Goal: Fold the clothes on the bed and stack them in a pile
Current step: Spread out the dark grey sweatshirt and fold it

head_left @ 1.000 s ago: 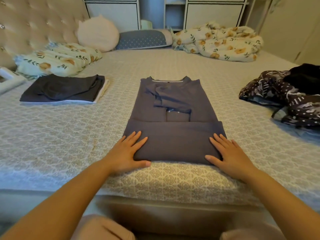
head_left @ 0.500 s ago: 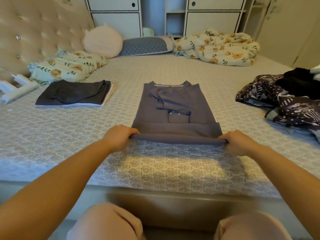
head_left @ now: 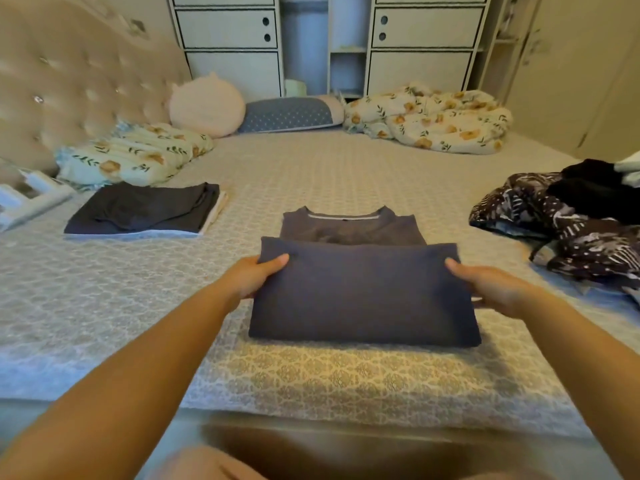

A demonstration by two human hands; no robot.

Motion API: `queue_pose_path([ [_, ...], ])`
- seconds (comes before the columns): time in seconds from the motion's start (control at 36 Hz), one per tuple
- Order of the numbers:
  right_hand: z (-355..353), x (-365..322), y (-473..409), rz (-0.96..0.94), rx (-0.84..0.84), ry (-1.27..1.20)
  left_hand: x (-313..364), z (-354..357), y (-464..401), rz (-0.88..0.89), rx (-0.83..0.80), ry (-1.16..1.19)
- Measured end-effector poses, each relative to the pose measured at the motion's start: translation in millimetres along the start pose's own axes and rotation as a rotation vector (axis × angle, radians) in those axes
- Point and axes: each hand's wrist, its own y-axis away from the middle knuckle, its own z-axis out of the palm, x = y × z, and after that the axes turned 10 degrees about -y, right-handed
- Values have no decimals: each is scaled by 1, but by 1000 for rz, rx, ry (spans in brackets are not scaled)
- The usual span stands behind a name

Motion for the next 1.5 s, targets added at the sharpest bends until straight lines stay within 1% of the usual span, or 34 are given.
queue_pose_path([
  [0.06, 11, 18, -7, 63, 45, 76, -14, 13, -7, -85, -10, -82],
  [0.11, 19, 30, -13, 49, 152, 87, -29, 21, -14, -107, 19, -195],
  [0.17, 25, 37, -17, -9, 237, 152, -39, 25, -18, -51, 67, -378],
  [0.22, 28, 40, -19, -70, 282, 263, -41, 26, -18, 20, 96, -567],
  [0.28, 32, 44, -19, -117, 343, 349, -44, 27, -16, 82, 146, -682],
  [0.36, 34, 56, -15, -159, 430, 458, -57, 27, -14, 138, 255, -737],
  [0.44, 35, 65, -13, -157, 452, 537, -66, 30, -11, 147, 289, -751],
  [0.56, 34, 62, -13, -88, 446, 595, -66, 32, -13, 136, 372, -820],
  [0.61, 32, 63, -12, -40, 451, 630, -67, 32, -12, 122, 409, -810],
  [0.67, 32, 65, -8, 17, 479, 698, -67, 34, -9, 133, 431, -750],
  [0.72, 35, 65, -2, 34, 552, 780, -64, 38, -3, 177, 467, -735],
  [0.78, 44, 59, 5, -56, 657, 894, -57, 43, 2, 282, 537, -890],
  [0.81, 49, 56, 7, -148, 689, 992, -52, 47, 4, 368, 558, -985],
  [0.83, 57, 52, 8, -266, 692, 1085, -47, 54, 6, 467, 543, -1046],
  [0.86, 66, 48, 8, -407, 663, 1118, -40, 64, 8, 566, 479, -1080],
  [0.89, 77, 44, 9, -542, 592, 1101, -35, 75, 9, 658, 383, -1097],
  [0.92, 88, 41, 8, -640, 491, 1077, -30, 88, 9, 723, 268, -1124],
  [0.94, 99, 40, 7, -694, 376, 1071, -27, 100, 8, 752, 151, -1172],
  [0.97, 109, 42, 4, -697, 266, 1074, -27, 110, 5, 745, 52, -1236],
  [1.0, 116, 46, 0, -658, 177, 1076, -29, 115, 1, 711, -18, -1290],
  [1.03, 118, 51, -4, -599, 118, 1079, -33, 116, -3, 665, -53, -1306],
  [1.08, 109, 58, -10, -495, 69, 1060, -42, 106, -10, 581, -54, -1255],
  [1.11, 102, 62, -10, -475, 65, 1049, -47, 97, -13, 550, -46, -1234],
  [1.14, 94, 65, -11, -474, 56, 1054, -53, 87, -15, 525, -37, -1228],
  [1.19, 80, 72, -7, -504, -13, 1116, -64, 69, -15, 494, -24, -1241],
  [1.25, 67, 76, -1, -530, -84, 1193, -74, 56, -12, 496, -12, -1241],
  [1.28, 61, 78, 0, -540, -92, 1220, -78, 51, -10, 502, -2, -1236],
  [1.36, 37, 75, 1, -496, -12, 1287, -79, 38, -6, 527, 38, -1250],
  [1.44, 26, 70, 6, -421, 86, 1356, -68, 33, 1, 519, -2, -1352],
  [1.5, 26, 64, 9, -406, 122, 1313, -59, 32, 5, 515, -15, -1393],
])
